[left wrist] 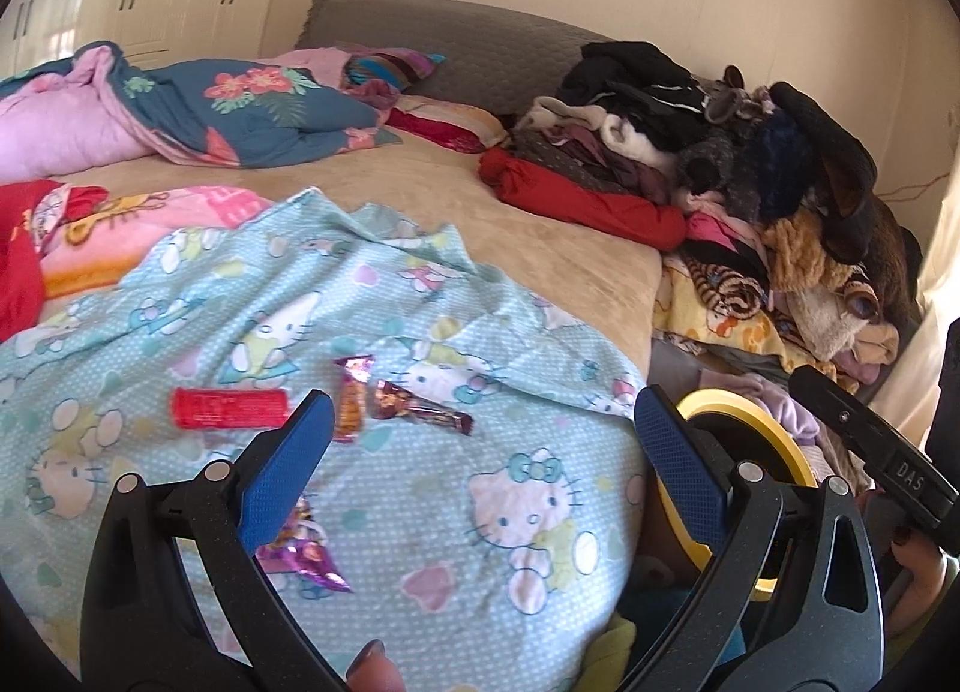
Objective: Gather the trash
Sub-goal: 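Move both tools from the bin toward the purple and brown wrappers on the sheet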
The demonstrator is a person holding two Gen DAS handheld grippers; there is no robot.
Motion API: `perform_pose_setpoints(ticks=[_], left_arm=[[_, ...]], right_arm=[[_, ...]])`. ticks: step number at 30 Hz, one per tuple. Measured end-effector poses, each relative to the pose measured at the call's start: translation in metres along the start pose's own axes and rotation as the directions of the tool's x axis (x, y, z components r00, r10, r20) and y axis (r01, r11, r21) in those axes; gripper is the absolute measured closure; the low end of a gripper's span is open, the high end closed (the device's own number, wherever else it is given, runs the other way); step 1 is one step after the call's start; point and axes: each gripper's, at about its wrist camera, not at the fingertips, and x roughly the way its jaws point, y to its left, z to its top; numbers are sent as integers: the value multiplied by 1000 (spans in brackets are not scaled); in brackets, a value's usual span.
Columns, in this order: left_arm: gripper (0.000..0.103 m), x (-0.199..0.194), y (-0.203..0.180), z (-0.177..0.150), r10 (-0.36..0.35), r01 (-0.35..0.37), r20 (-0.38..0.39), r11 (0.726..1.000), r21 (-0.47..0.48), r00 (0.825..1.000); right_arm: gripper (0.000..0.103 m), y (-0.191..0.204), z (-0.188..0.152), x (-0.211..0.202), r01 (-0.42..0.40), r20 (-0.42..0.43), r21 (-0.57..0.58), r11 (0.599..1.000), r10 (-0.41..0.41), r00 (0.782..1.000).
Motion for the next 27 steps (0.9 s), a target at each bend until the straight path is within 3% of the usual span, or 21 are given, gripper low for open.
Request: perform_pose_setpoints(ticks=[9, 27], left_arm=[[11, 3, 38, -5, 59, -60, -16, 997, -43, 998], [11, 7, 90, -23, 98, -104, -60, 987, -118, 993]], right_arm=[[12, 31, -3, 20, -54, -37, -55, 997, 52, 998], [12, 65, -14, 76, -116, -152, -112, 987, 98, 984]])
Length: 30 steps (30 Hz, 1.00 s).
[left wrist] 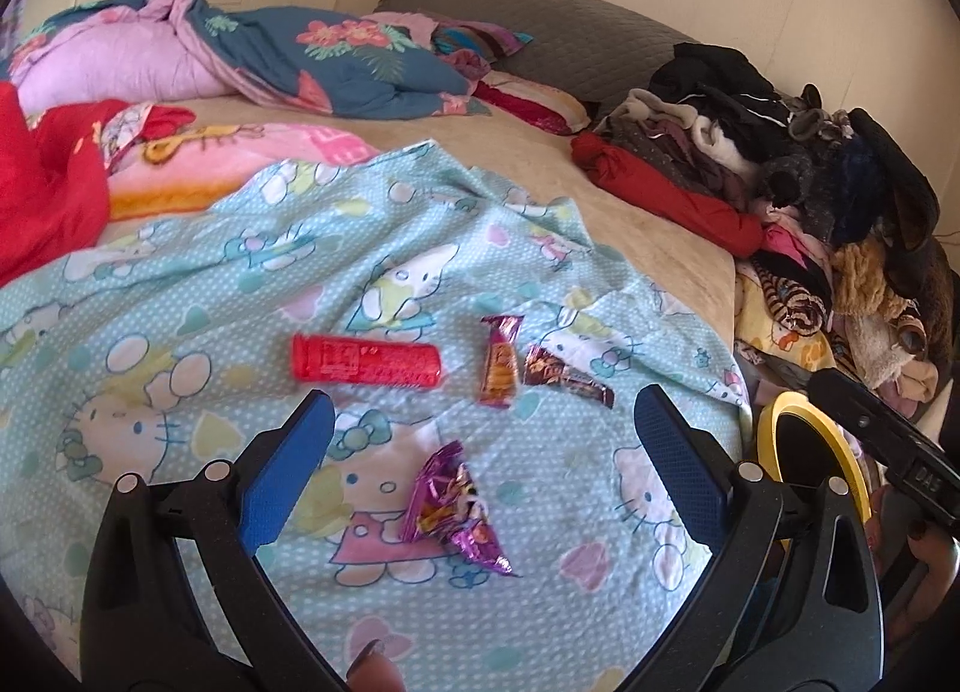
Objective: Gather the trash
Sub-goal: 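Move both tools from the bin toward the purple and brown wrappers on the sheet, then grasp the purple wrapper with the left tool while the right tool grasps the brown chocolate wrapper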
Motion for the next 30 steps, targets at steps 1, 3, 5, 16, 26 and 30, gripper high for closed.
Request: perform_pose_setpoints(ticks=[1, 3, 5, 16, 26, 30], left_arm=[[11, 0, 2, -2, 2, -2, -4, 1000, 0, 1000], [11, 2, 5, -4, 8, -8, -12, 1000, 3, 1000], [11, 3, 9, -7, 12, -12, -16, 1000, 4, 1000], [11, 12, 27, -25, 11, -11, -74, 1000, 1, 997], [11, 24, 26, -39, -41, 39, -125, 999, -23, 991], [17, 31, 18, -46, -56, 56, -150, 998, -4, 987]], right_arm=[[12, 1, 0, 4, 1, -9, -4, 1000, -1, 1000], [12, 2, -2, 14, -2, -28, -13, 1000, 1, 1000], [12, 5, -2, 23, -5, -47, -25, 1000, 4, 999], [12, 17, -4, 74, -39, -152, -87, 995, 26, 988], [14, 23, -6, 108, -74, -218, -126, 989, 45, 975], [20, 25, -6, 127, -71, -256, -156, 985, 29, 966]])
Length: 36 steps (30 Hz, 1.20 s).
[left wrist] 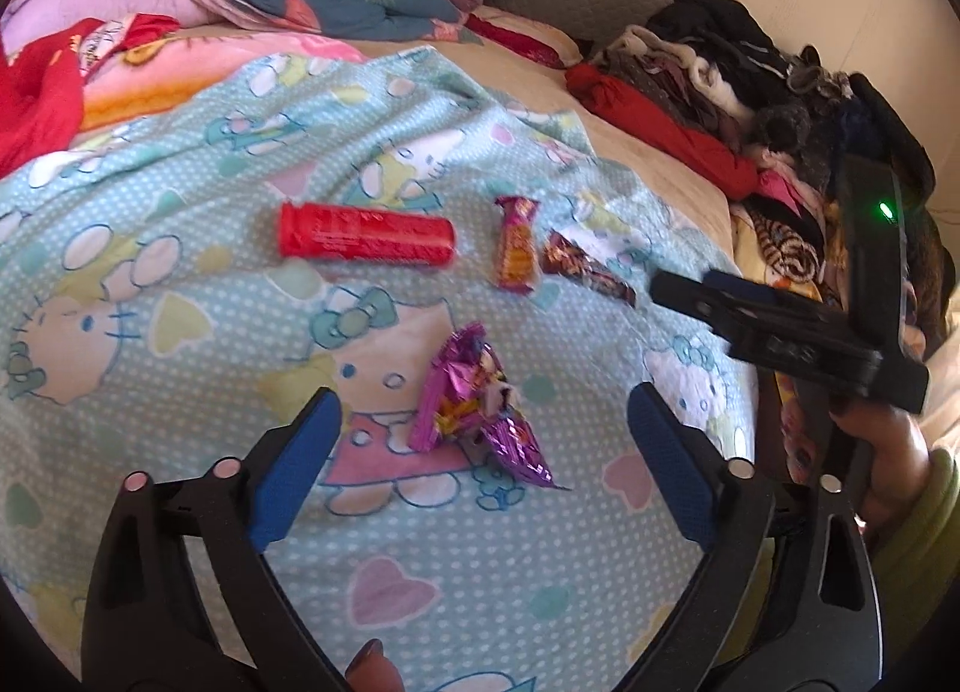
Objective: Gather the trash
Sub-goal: 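Grasp the purple wrapper with the left tool while the right tool grasps the brown chocolate wrapper, then carry the purple wrapper with the left tool while the right tool carries the brown wrapper over the bin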
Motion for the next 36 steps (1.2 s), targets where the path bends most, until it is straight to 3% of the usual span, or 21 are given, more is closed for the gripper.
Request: perform_pose_setpoints(ticks=[8, 13, 19, 21, 30, 36], left_arm=[[34, 17, -9, -11, -1, 3, -53, 1000, 25, 999], [37, 25, -9, -13, 12, -10, -72, 1000, 29, 997], [43, 29, -5, -14, 18, -17, -77, 1000, 21, 997], [45, 30, -4, -14, 18, -17, -79, 1000, 18, 997], [59, 33, 5, -14, 11, -12, -82, 1000, -20, 997], [76, 32, 11, -14, 20, -22, -88, 999, -30, 996]], right_arm=[[31, 4, 8, 31, 15, -54, -49, 999, -18, 998], [40, 5, 11, 48, 23, -77, -61, 998, -28, 997], [66, -3, 6, 61, -21, -94, 9, 1000, 22, 995], [83, -5, 5, 59, -20, -87, 31, 999, 23, 996], [85, -11, -11, 27, -56, -51, 131, 990, 63, 997], [85, -6, -27, 3, -85, -41, 162, 983, 92, 995]])
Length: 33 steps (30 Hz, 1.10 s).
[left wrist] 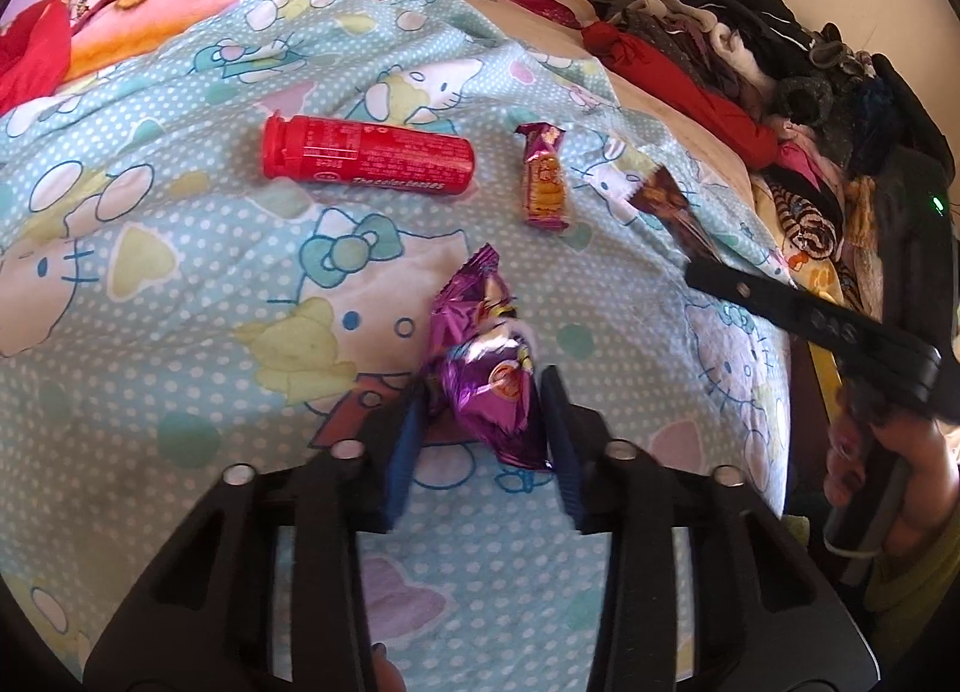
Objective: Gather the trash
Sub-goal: 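Carry the purple wrapper with the left tool while the right tool carries the brown wrapper over the bin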
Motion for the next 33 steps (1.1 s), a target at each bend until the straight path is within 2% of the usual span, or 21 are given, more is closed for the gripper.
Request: perform_pose_setpoints(ticks=[5, 11, 22, 33], left_arm=[[81, -3, -1, 2, 8, -8, 1, 1000, 11, 1000], [82, -15, -10, 6, -2, 1, 27, 999, 34, 1000], [83, -40, -33, 18, -26, 18, 90, 997, 79, 996], [83, -57, -65, 22, -59, 40, 135, 989, 142, 989]], right_arm=[[85, 6, -11, -11, -38, 8, 1, 999, 38, 999], [85, 15, -17, -25, -55, 24, -16, 998, 55, 998], [85, 17, -22, -49, -57, 54, -17, 998, 58, 997], [85, 10, -24, -87, -51, 120, -18, 999, 53, 991]])
